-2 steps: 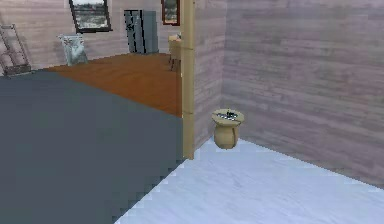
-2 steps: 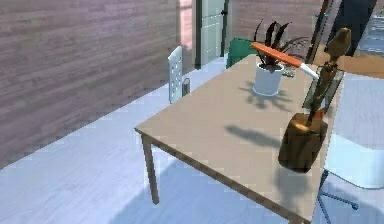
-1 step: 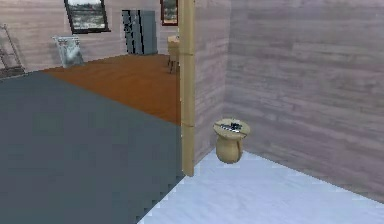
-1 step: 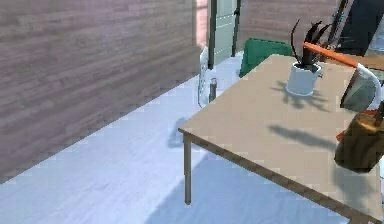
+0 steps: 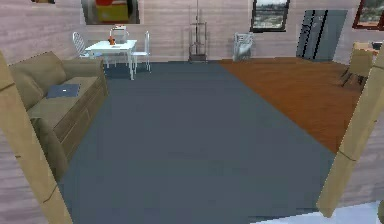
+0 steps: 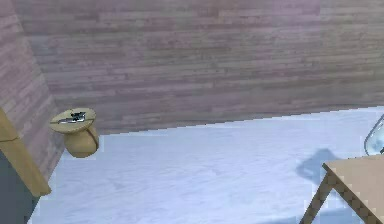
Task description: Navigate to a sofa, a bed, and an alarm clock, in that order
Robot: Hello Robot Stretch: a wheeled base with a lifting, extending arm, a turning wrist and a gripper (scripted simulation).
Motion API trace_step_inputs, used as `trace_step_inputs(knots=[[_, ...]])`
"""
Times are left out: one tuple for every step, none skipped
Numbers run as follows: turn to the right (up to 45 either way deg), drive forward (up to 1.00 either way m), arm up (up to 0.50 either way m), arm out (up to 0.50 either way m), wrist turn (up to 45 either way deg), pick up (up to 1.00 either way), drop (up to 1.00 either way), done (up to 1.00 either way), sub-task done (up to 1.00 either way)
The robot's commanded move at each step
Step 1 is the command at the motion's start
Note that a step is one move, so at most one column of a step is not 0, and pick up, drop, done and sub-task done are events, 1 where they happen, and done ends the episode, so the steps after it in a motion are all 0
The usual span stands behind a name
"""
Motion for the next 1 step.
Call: trace_step_inputs(knots=[[-9.0,0.0,0.0,0.0,0.0,0.0,0.0,0.0,0.0]])
